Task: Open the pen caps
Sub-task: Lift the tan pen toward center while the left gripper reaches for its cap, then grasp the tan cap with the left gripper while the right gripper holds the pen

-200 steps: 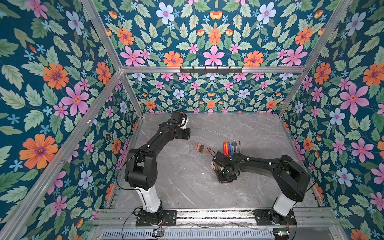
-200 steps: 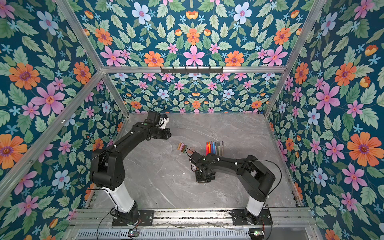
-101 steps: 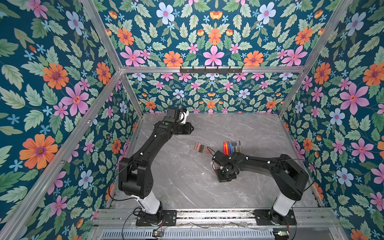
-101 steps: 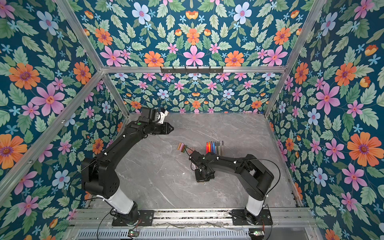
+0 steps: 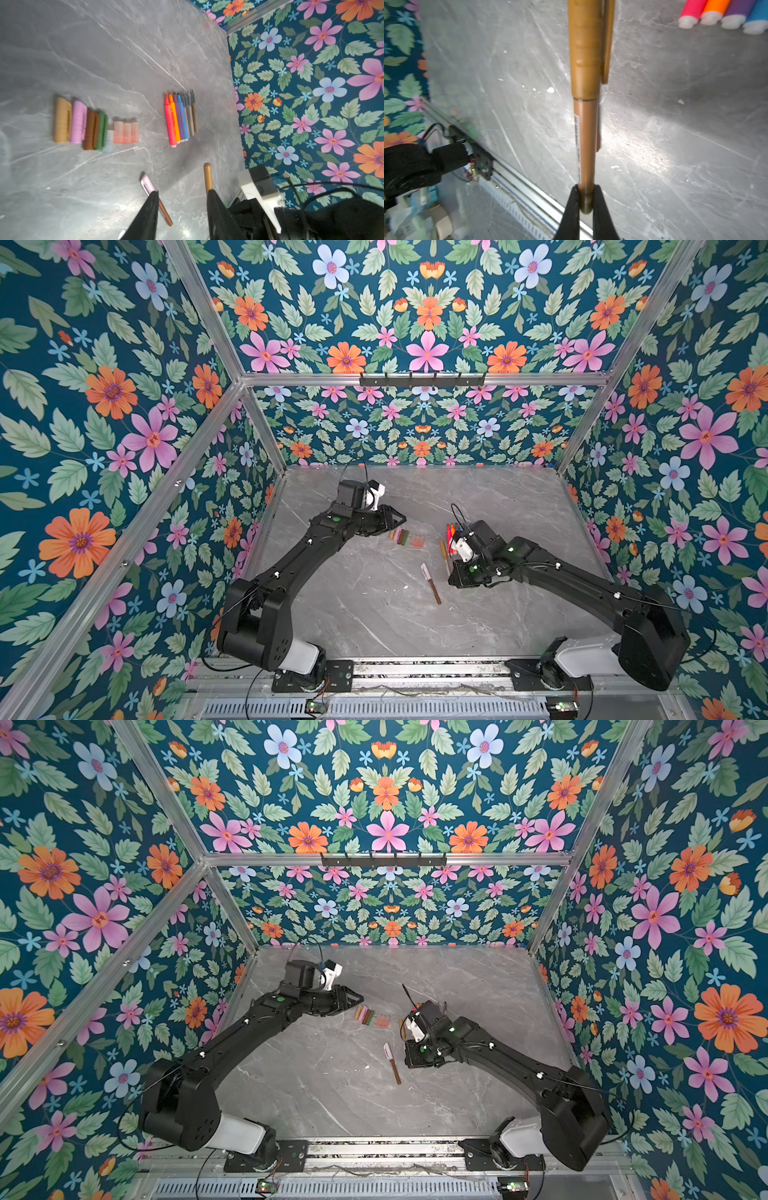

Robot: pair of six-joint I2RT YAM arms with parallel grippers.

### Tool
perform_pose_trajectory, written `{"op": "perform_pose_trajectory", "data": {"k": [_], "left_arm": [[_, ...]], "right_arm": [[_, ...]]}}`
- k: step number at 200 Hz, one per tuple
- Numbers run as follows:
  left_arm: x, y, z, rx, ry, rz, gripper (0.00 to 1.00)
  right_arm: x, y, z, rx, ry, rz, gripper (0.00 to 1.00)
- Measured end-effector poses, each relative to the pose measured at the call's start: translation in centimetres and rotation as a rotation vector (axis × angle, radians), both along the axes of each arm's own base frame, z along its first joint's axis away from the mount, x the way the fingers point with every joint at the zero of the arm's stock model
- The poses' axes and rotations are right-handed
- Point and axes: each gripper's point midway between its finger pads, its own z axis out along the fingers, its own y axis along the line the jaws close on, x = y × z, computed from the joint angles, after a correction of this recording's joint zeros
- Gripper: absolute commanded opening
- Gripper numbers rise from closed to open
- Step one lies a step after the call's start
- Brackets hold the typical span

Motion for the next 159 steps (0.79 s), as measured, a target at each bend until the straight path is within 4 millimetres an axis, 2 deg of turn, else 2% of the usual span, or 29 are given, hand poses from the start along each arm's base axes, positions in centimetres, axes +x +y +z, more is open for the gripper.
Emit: {"op": "perform_pose_trajectory", "data": {"k": [20,76,112,159], "left_arm": [[-0.6,-1.9,0.3,-0.029,0.006,-0.027,0.42],[-1.8,-6.8,-0.6,-0.041,0.043,-0.112,0.41],[-1.7,-7.9,-1.3,-0.039,0.066,-0.121,0.41],[-2.4,-8.9,-1.2,-0.040,0.068,-0.146,0.41]], "right_arm": [[-0.2,0.7,1.1,0.054,-0.001,0.037,0.03],[-1.0,1.1,2.5,0.117,-0.005,0.065,0.03],[-0.8,1.2,2.9,0.124,-0.013,0.062,0.03],[0.1,1.6,3.8,0.131,-0.042,0.049,0.03]]}}
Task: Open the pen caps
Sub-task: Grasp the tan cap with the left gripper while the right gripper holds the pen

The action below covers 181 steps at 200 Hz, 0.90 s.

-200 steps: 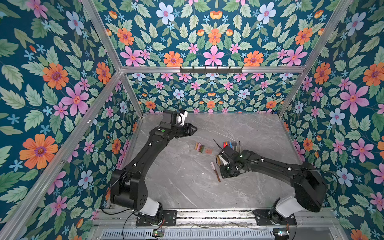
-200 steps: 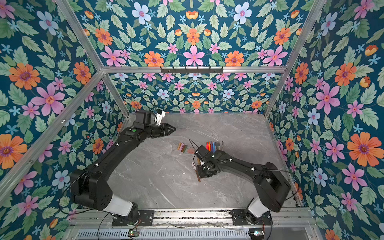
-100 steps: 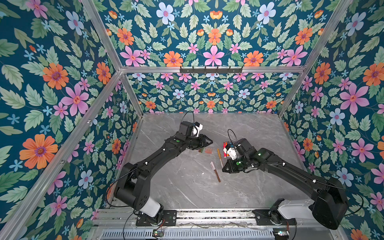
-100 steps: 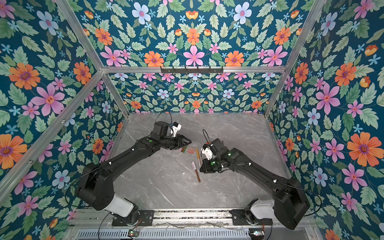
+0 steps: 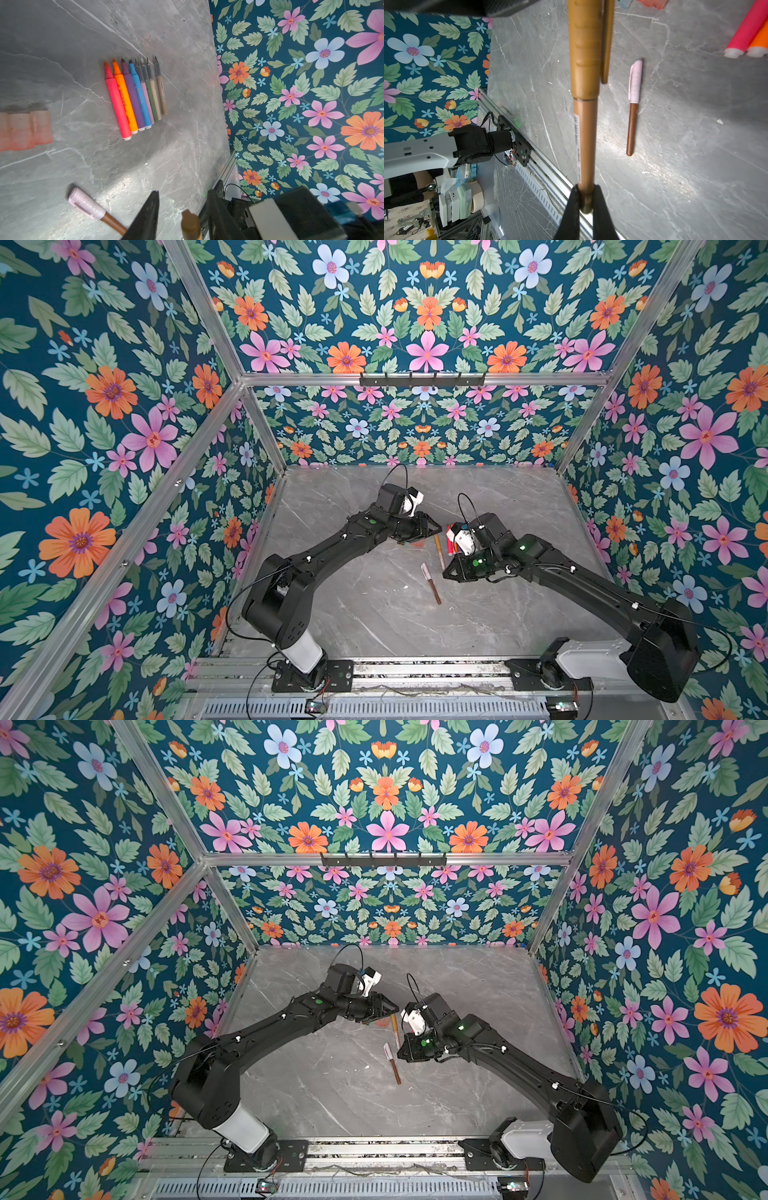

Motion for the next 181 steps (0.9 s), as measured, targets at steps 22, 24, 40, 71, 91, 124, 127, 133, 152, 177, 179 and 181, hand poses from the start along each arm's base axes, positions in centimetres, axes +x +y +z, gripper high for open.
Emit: {"op": "perform_pose_trajectory", "data": {"k": [22,24,40,71,91,124,127,133,152,177,179,181], "left_arm": [[-0.4,-0.4,-0.1,0.002,0.001,-0.009,0.41],[-0.4,-0.4,-0.1,0.002,0.001,-0.011,0.41],[-0.7,-0.8,0.1,-0.001,0.000,-0.021,0.41],[-0.9,-1.0,0.1,-0.002,0.000,-0.027,0.37],[-0.9,-1.2,0.3,-0.004,-0.003,-0.030,0.19],[-0.9,-1.6,1.1,-0.017,-0.016,-0.037,0.00],[-0.9,-1.6,1.2,-0.016,-0.019,-0.038,0.00],[-0.8,-1.6,1.2,-0.014,-0.019,-0.036,0.00],[-0.8,-1.5,1.4,-0.008,-0.024,-0.037,0.00],[-0.8,-1.4,1.3,0.003,-0.031,-0.038,0.00],[-0.8,-1.4,1.3,0.004,-0.030,-0.038,0.00],[-0.8,-1.4,1.3,0.005,-0.030,-0.038,0.00]], "right_arm": [[0.8,0.1,0.2,-0.015,-0.017,-0.015,0.03],[0.8,0.1,0.2,-0.015,-0.018,-0.016,0.03],[1.3,0.1,0.3,-0.023,-0.029,-0.025,0.03],[1.7,0.2,0.5,-0.032,-0.033,-0.032,0.03],[1.9,0.2,0.6,-0.038,-0.039,-0.037,0.03],[2.2,0.2,0.5,-0.046,-0.040,-0.041,0.11],[2.2,0.2,0.6,-0.047,-0.040,-0.041,0.13],[2.2,0.2,0.7,-0.045,-0.043,-0.042,0.16],[2.4,0.1,0.8,-0.051,-0.055,-0.049,0.30],[2.9,-0.3,1.0,-0.055,-0.069,-0.071,0.36],[2.9,-0.3,1.0,-0.055,-0.070,-0.073,0.36],[3.0,-0.4,1.1,-0.054,-0.070,-0.077,0.36]]}}
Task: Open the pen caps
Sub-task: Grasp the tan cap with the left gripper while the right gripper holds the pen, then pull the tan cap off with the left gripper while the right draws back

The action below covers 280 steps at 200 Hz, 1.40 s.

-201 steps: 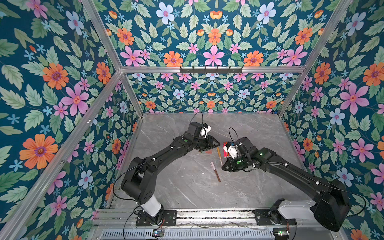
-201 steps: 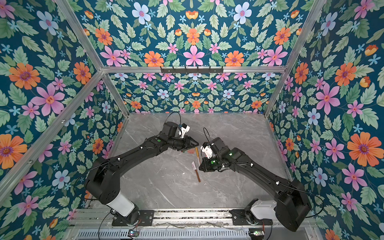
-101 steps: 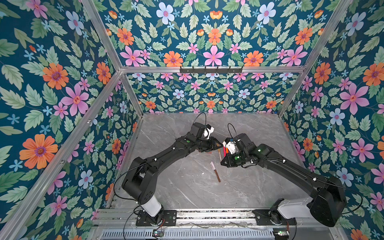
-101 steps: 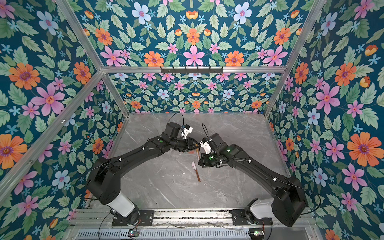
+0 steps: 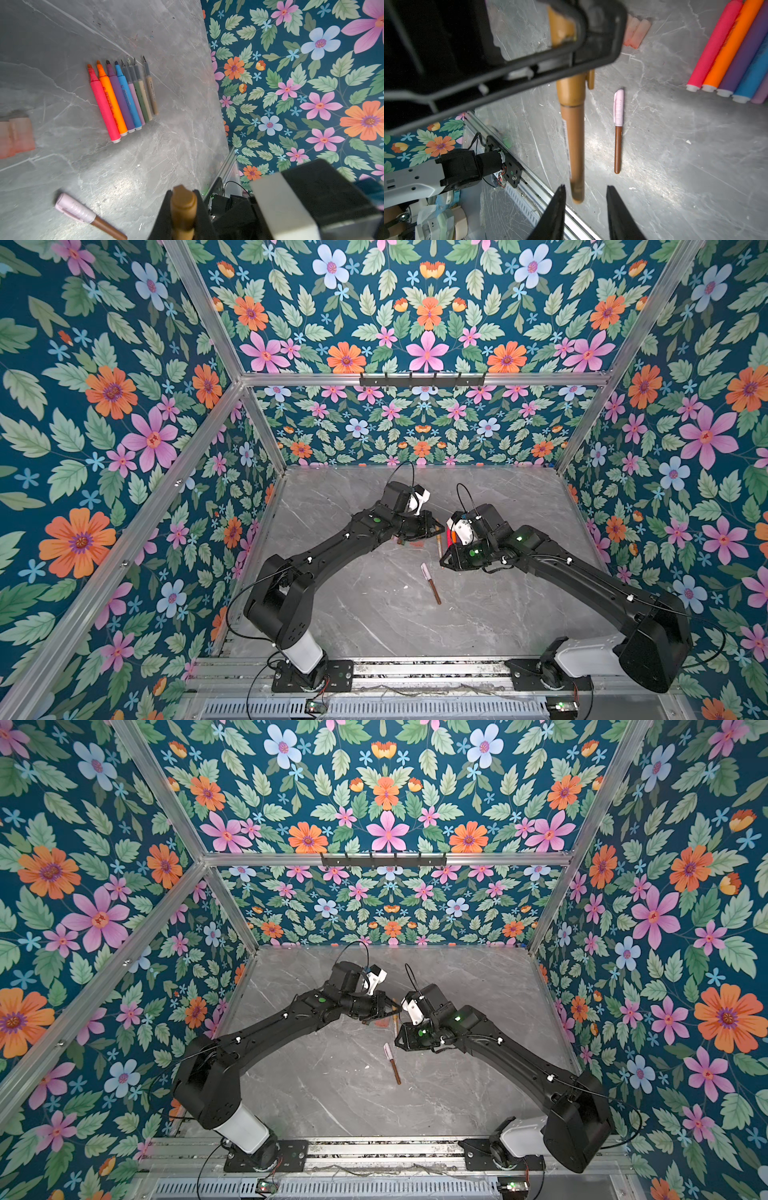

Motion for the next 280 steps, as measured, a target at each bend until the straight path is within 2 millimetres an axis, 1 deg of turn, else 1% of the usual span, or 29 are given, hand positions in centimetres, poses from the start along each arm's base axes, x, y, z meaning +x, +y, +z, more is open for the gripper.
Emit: {"op": "perform_pose_trajectory", "data": {"k": [28,71,91,125,141,151,164,180,200,215,229,246,254,260,261,266,273,280], "left_arm": [[0.0,0.1,-0.1,0.005,0.001,0.001,0.00],[-0.1,0.0,0.0,0.002,0.002,-0.002,0.00],[-0.2,0.0,0.1,-0.003,0.004,-0.008,0.00],[-0.2,0.0,0.6,-0.009,-0.007,-0.005,0.00],[0.0,0.1,0.7,-0.009,-0.011,-0.001,0.00],[0.0,0.1,0.7,-0.010,-0.013,0.000,0.00],[0.0,0.0,0.6,-0.010,-0.008,0.001,0.00],[0.1,0.0,0.5,-0.010,0.003,0.000,0.00],[0.3,-0.1,0.8,-0.015,0.018,-0.015,0.00],[0.9,-0.1,1.3,-0.024,0.031,-0.022,0.00],[1.2,0.2,1.1,-0.028,0.070,-0.037,0.00],[1.5,0.9,0.5,-0.020,0.131,-0.038,0.00],[3.5,1.5,0.8,-0.014,0.081,0.019,0.00],[5.3,2.0,1.4,-0.022,0.032,0.065,0.00],[5.4,2.1,1.5,-0.023,0.027,0.069,0.00],[6.4,2.5,1.9,-0.028,0.000,0.095,0.00],[7.4,3.0,2.3,-0.029,-0.029,0.127,0.00],[7.7,2.9,2.5,-0.032,-0.046,0.135,0.00]], "right_arm": [[0.2,0.2,0.0,0.011,0.012,-0.009,0.35],[0.6,1.0,0.3,0.055,0.028,-0.010,0.32],[1.3,1.3,0.6,0.083,0.028,-0.019,0.29],[2.4,1.4,0.4,0.111,0.041,-0.046,0.24],[2.6,1.7,0.5,0.128,0.045,-0.049,0.19],[2.7,1.8,0.6,0.137,0.045,-0.043,0.12],[2.6,2.1,0.7,0.153,0.037,-0.018,0.00],[2.3,2.0,0.6,0.161,0.027,-0.014,0.00],[1.8,1.5,0.6,0.181,-0.003,-0.021,0.00],[1.9,1.3,0.9,0.212,-0.057,-0.039,0.00],[1.7,1.3,0.8,0.235,-0.100,-0.060,0.00],[1.3,1.6,0.1,0.250,-0.137,-0.076,0.00],[-0.4,1.5,-1.4,0.227,-0.080,-0.050,0.00],[-2.1,0.9,-3.3,0.181,-0.009,-0.040,0.00],[-2.6,0.8,-3.7,0.173,0.016,-0.037,0.00],[-3.8,0.1,-5.1,0.140,0.077,-0.041,0.00],[-4.5,-0.7,-6.2,0.102,0.107,-0.056,0.00],[-4.8,-1.3,-6.4,0.089,0.120,-0.075,0.00]]}}
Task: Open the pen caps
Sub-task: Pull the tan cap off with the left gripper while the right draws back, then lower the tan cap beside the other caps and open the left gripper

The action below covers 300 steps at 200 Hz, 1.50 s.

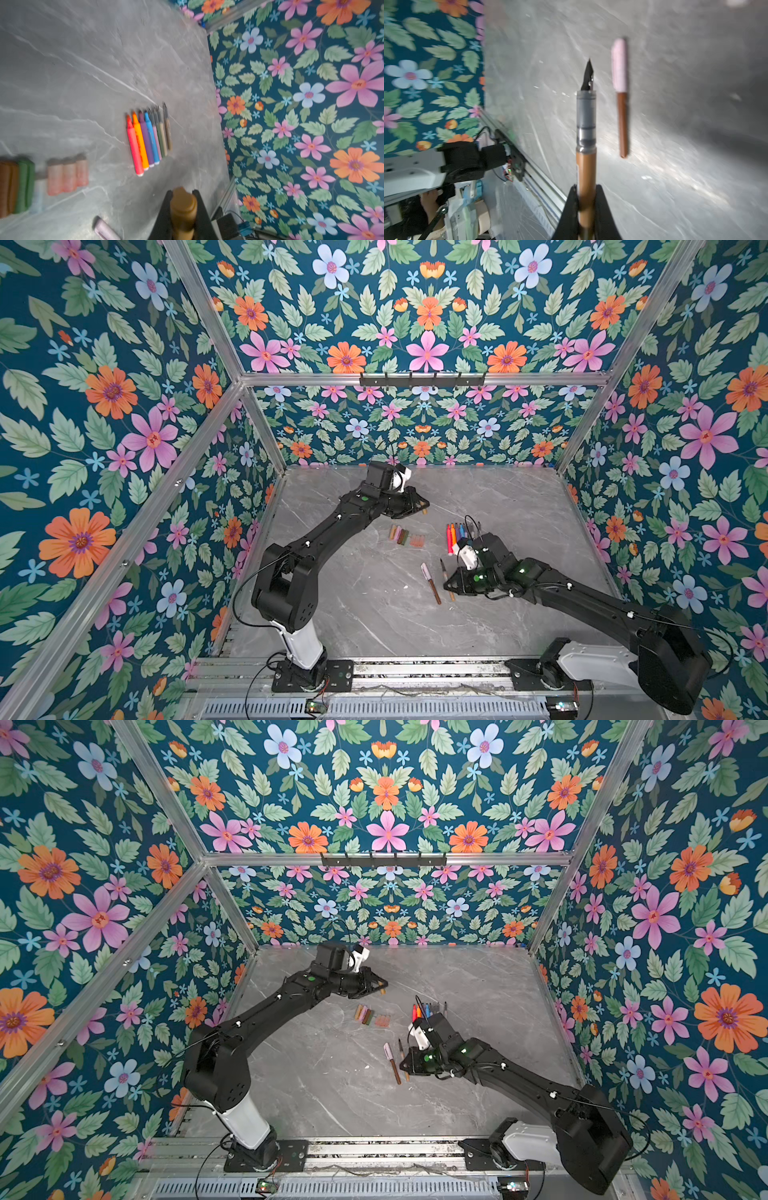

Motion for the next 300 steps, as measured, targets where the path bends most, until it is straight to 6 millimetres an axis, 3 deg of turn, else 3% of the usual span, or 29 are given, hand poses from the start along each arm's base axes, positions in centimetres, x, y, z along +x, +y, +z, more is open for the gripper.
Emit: {"op": "perform_pose_trajectory", "data": {"k": [28,78,102,121,153,176,224,300], "left_arm": [[-0.2,-0.2,-0.7,0.009,0.003,0.002,0.00],[2.3,3.7,-2.7,0.146,-0.034,0.065,0.00],[4.6,8.0,-6.3,0.345,-0.038,0.122,0.00],[5.1,10.9,-10.0,0.534,-0.016,0.127,0.00],[4.3,14.0,-15.4,0.751,0.050,0.072,0.00],[4.7,15.5,-17.8,0.823,0.088,0.057,0.00],[5.8,15.2,-20.3,0.840,0.114,0.014,0.07],[6.1,13.9,-20.3,0.762,0.105,-0.010,0.14]], "right_arm": [[-0.2,0.0,0.6,0.010,-0.007,0.006,0.00],[-0.4,-0.8,-2.1,-0.051,0.016,0.002,0.00],[-0.8,-1.6,-3.9,-0.080,0.027,-0.009,0.00],[-0.8,-1.9,-4.6,-0.086,0.032,-0.021,0.00],[0.1,-2.3,-5.4,-0.065,0.045,-0.056,0.00],[0.3,-2.5,-5.7,-0.050,0.055,-0.074,0.00],[0.5,-2.0,-5.9,-0.022,0.069,-0.064,0.00],[0.6,-1.6,-6.2,-0.007,0.091,-0.053,0.00]]}}
